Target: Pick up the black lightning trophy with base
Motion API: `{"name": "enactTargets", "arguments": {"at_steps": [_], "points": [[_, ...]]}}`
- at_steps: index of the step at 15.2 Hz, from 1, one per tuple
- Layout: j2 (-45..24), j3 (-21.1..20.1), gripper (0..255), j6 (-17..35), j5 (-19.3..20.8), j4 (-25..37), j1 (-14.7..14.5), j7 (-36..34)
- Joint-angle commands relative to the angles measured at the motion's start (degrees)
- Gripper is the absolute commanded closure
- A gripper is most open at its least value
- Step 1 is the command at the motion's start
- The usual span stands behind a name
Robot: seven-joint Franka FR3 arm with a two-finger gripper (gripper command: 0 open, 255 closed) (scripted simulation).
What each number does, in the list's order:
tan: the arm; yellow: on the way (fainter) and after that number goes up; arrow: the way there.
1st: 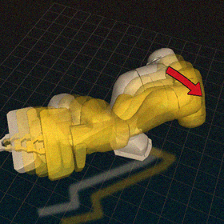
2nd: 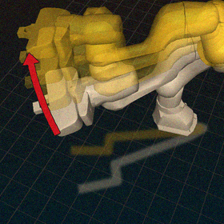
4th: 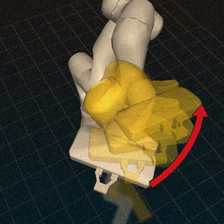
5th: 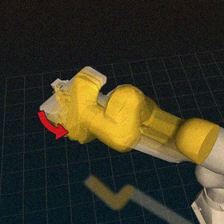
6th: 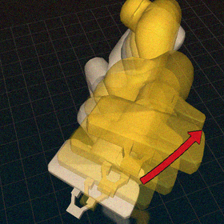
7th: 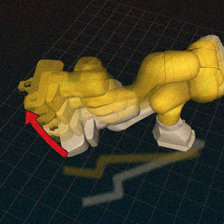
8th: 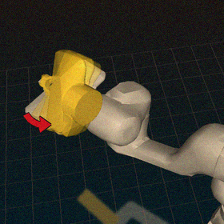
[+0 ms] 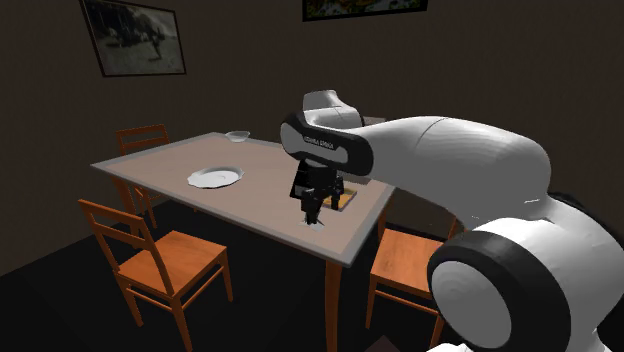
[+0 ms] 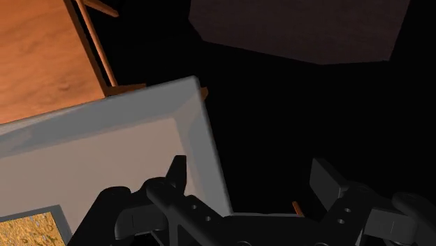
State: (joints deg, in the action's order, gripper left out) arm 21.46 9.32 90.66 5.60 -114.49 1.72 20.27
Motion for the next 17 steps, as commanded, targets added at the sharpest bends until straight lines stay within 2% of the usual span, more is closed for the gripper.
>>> {"name": "enactTargets", "arguments": {"at_steps": [1, 8, 14, 15, 17], "points": [[-3.63, 1.2, 0, 0.29, -0.42, 3.99, 0.12, 1.93], [-18.59, 5.13, 0, -0.21, -4.04, 21.18, 1.33, 9.09], [-34.07, 7.34, 0, -4.72, -9.64, 41.98, 4.58, 14.99], [-34.86, 7.34, 0, -5.06, -9.92, 43.15, 4.87, 15.21], [-34.09, 7.22, 0, -3.14, -9.67, 40.49, 4.69, 15.12]]}}
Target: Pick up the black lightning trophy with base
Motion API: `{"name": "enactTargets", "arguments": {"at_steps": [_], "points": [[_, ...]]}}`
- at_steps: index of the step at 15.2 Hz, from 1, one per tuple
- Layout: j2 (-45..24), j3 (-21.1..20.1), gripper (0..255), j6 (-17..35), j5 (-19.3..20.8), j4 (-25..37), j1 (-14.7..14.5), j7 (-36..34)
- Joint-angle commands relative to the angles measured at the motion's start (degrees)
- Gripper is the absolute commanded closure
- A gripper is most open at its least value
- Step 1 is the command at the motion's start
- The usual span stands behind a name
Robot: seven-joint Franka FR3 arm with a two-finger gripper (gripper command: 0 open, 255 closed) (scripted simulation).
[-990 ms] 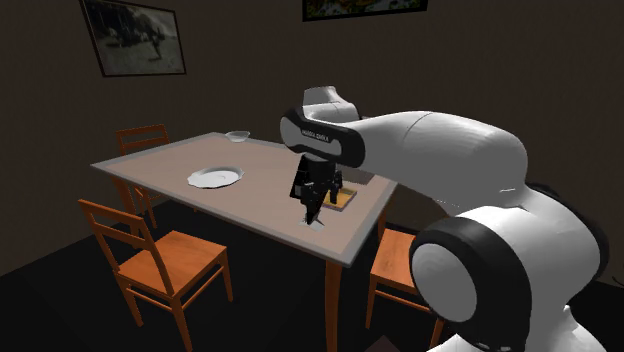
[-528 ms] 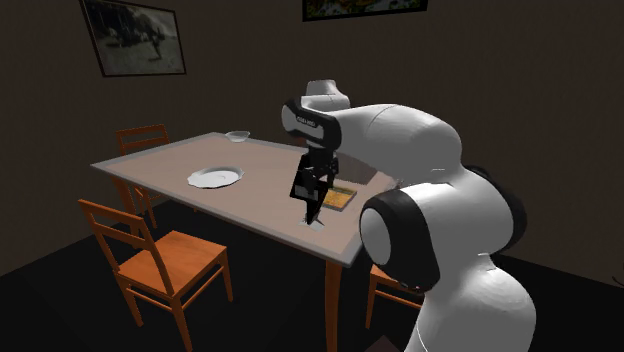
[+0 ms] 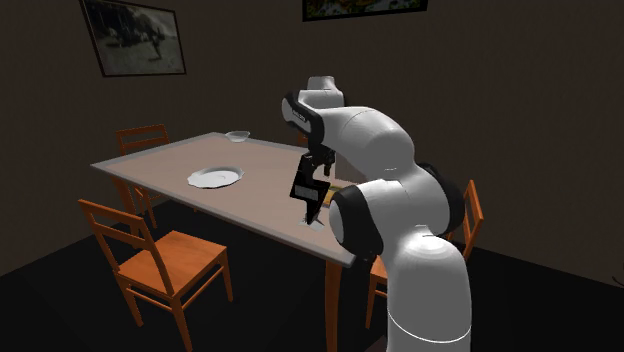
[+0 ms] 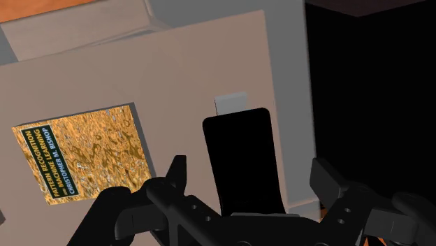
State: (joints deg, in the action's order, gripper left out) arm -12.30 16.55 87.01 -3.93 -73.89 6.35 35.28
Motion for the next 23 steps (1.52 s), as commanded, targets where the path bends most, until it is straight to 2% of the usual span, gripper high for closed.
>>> {"name": "enactTargets", "arguments": {"at_steps": [1, 5, 7, 8, 17, 23], "points": [[0.01, -0.03, 0, 1.44, -0.03, -1.37, -0.05, 0.08], [1.26, -0.13, 0, 5.53, 0.35, -6.67, -0.42, -0.04], [1.26, -0.13, 0, 5.53, 0.35, -6.67, -0.42, -0.04], [1.09, -0.14, 255, 5.44, 0.3, -6.41, -0.42, -0.07], [1.26, -0.13, 255, 5.53, 0.35, -6.67, -0.42, -0.04], [-0.49, 0.01, 255, 0.11, -0.18, 0.43, 0.1, 0.13]]}}
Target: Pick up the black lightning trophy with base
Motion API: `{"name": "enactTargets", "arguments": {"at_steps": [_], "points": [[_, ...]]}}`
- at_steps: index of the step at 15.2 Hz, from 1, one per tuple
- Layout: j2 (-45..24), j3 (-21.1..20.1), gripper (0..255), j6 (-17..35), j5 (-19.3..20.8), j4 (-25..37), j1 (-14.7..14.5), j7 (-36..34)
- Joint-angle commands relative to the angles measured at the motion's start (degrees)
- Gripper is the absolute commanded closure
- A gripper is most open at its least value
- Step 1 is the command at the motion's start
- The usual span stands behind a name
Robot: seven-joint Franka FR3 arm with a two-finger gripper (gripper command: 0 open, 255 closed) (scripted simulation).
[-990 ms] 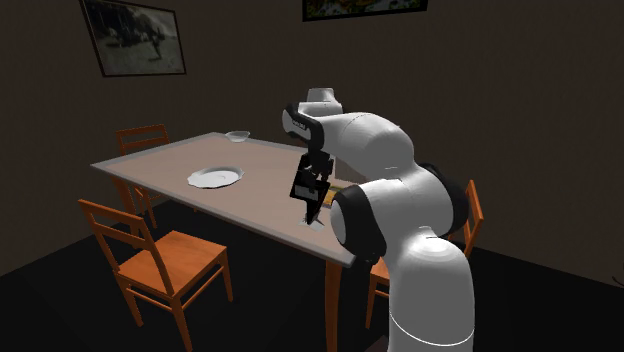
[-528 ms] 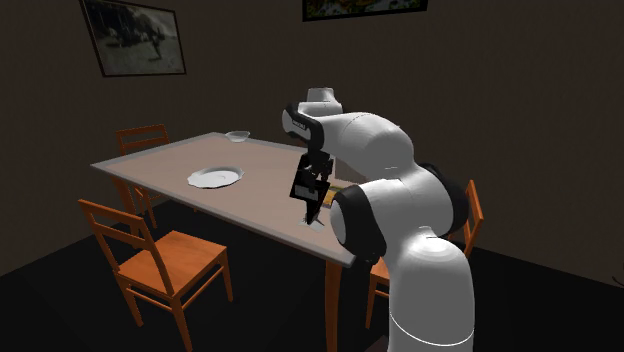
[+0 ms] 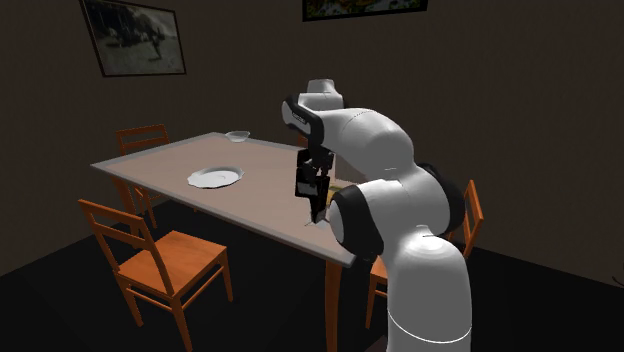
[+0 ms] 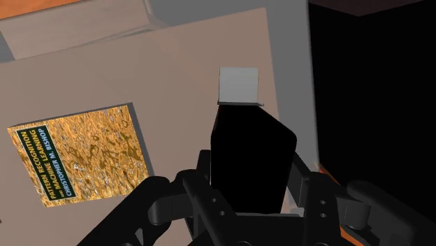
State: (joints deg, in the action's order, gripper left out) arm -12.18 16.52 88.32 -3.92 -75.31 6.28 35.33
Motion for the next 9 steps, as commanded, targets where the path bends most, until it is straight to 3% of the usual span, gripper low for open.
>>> {"name": "enactTargets", "arguments": {"at_steps": [1, 9], "points": [[-0.99, 0.06, 255, -2.16, -0.31, 3.18, 0.28, 0.12], [-5.41, 0.27, 255, -10.76, -1.75, 16.06, 1.74, 0.49]]}}
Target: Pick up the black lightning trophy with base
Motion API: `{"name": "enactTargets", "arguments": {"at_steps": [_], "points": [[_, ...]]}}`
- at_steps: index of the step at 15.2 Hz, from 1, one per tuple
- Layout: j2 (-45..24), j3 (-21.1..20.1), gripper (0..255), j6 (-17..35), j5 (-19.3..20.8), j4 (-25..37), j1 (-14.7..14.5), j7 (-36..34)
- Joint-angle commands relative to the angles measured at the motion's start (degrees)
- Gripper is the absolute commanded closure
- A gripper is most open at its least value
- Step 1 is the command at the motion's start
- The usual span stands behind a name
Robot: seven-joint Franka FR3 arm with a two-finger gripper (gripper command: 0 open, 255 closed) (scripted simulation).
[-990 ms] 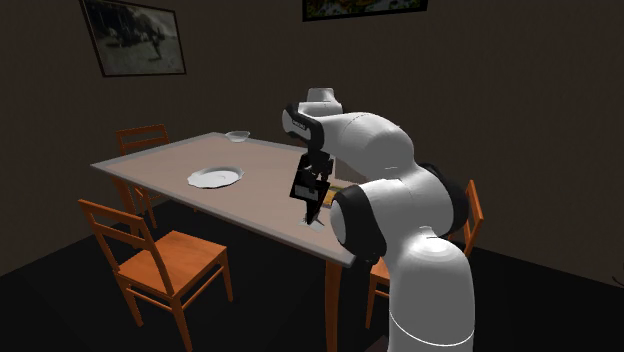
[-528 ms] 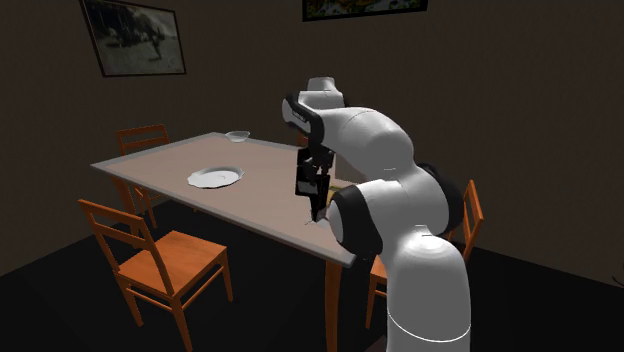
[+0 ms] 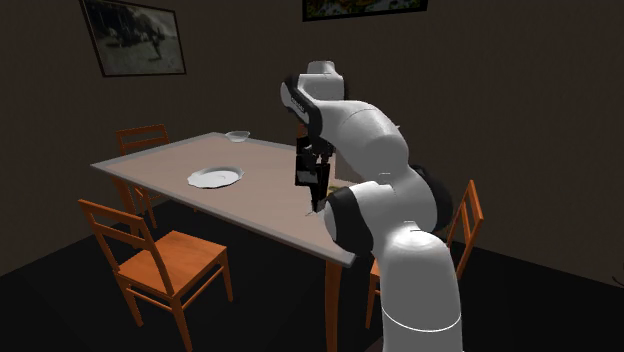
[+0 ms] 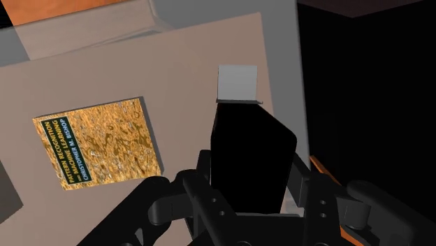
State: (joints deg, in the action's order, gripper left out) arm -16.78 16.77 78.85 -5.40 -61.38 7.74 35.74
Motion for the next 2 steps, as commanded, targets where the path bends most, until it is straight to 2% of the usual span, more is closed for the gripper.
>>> {"name": "enactTargets", "arguments": {"at_steps": [1, 2], "points": [[-0.93, 0.03, 255, -1.47, -0.32, 2.44, 0.33, 0.08], [-0.91, 0.02, 255, -1.45, -0.31, 2.4, 0.32, 0.08]]}}
